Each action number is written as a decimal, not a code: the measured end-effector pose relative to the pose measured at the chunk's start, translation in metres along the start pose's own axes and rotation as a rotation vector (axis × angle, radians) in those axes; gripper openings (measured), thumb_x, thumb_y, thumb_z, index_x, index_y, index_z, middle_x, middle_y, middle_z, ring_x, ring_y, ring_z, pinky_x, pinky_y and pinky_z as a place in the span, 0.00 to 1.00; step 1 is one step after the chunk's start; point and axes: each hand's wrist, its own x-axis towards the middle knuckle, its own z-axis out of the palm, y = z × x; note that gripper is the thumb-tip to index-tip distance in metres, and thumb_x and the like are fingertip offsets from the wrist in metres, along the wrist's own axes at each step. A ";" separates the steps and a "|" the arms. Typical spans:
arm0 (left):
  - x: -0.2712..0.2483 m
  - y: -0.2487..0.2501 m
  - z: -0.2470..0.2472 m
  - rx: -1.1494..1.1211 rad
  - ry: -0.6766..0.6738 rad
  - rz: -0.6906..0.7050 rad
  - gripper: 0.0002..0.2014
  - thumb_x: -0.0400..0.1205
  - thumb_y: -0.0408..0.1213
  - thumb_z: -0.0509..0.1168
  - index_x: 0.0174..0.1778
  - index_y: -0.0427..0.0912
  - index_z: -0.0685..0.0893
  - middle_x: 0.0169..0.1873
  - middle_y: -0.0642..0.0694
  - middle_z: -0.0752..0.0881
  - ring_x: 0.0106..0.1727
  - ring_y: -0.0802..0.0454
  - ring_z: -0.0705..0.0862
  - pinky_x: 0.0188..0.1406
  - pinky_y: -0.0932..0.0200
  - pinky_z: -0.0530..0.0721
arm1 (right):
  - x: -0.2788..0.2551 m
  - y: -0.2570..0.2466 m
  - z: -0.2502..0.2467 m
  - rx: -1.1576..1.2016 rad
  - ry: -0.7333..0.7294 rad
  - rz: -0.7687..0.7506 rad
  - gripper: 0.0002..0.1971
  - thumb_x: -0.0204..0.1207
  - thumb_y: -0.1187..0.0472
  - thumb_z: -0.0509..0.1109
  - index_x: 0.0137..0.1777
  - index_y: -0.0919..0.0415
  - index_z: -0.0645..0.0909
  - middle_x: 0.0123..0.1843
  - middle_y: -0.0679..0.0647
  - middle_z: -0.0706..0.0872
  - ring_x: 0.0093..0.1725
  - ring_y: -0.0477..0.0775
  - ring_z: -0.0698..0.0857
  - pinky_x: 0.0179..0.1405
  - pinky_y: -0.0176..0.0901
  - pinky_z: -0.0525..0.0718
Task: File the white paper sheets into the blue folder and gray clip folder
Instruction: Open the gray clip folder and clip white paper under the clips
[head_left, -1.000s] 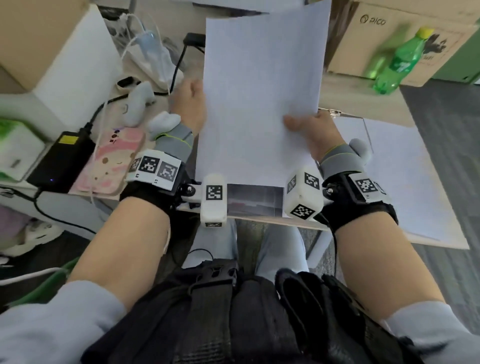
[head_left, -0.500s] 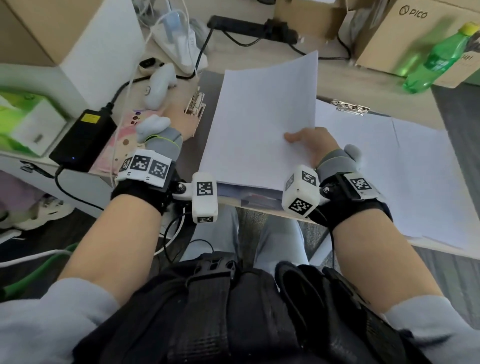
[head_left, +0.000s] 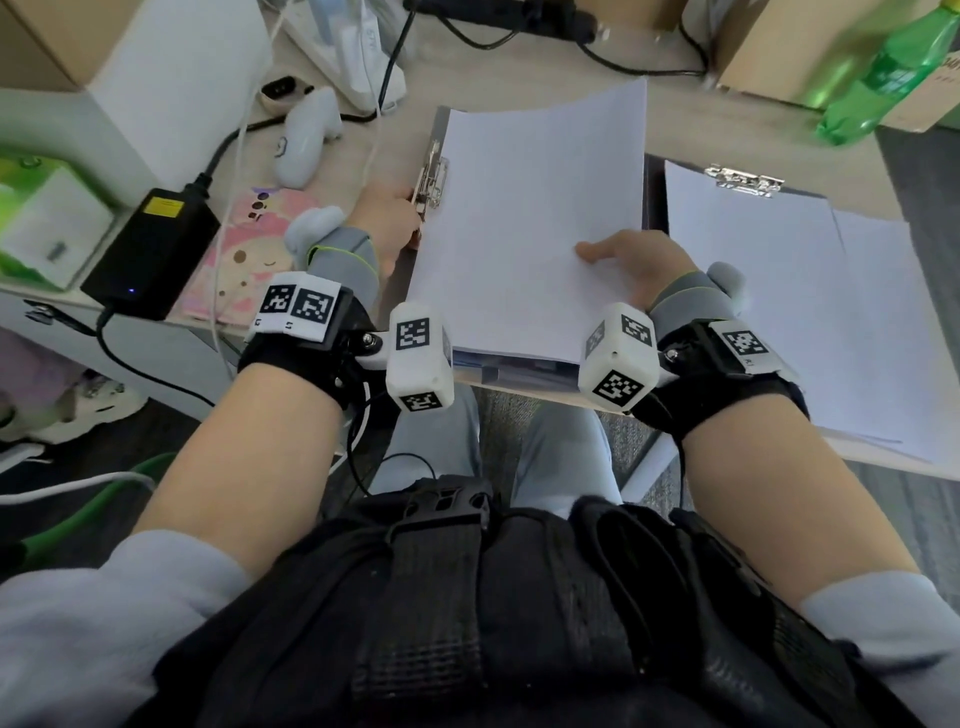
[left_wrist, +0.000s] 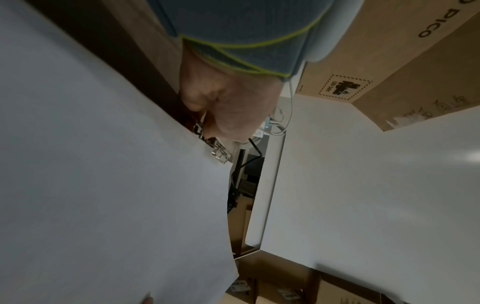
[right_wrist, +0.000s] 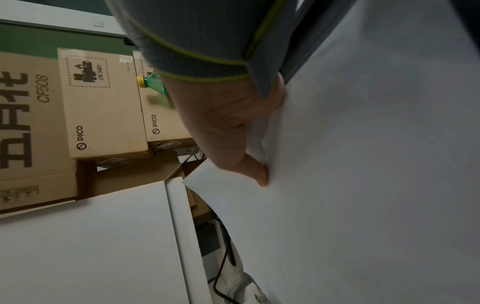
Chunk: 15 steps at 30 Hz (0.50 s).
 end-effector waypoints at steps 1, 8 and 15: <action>0.002 -0.003 -0.001 -0.006 -0.021 -0.006 0.21 0.80 0.17 0.48 0.39 0.44 0.81 0.31 0.45 0.78 0.26 0.52 0.73 0.22 0.65 0.72 | -0.001 0.001 0.000 0.004 -0.004 0.002 0.17 0.73 0.56 0.75 0.57 0.62 0.77 0.48 0.52 0.77 0.37 0.50 0.74 0.39 0.43 0.73; -0.003 -0.005 -0.004 -0.235 -0.044 -0.072 0.20 0.78 0.15 0.51 0.37 0.40 0.83 0.21 0.53 0.86 0.22 0.57 0.81 0.22 0.66 0.76 | -0.004 0.003 0.001 0.044 0.000 0.019 0.17 0.72 0.59 0.76 0.59 0.62 0.77 0.39 0.49 0.75 0.37 0.50 0.74 0.51 0.49 0.75; -0.007 -0.010 -0.008 -0.143 -0.146 -0.069 0.18 0.62 0.19 0.61 0.39 0.44 0.85 0.37 0.44 0.84 0.46 0.45 0.77 0.49 0.53 0.73 | -0.005 0.002 0.003 0.016 -0.018 0.030 0.24 0.68 0.58 0.78 0.62 0.66 0.81 0.43 0.54 0.80 0.44 0.58 0.80 0.56 0.55 0.81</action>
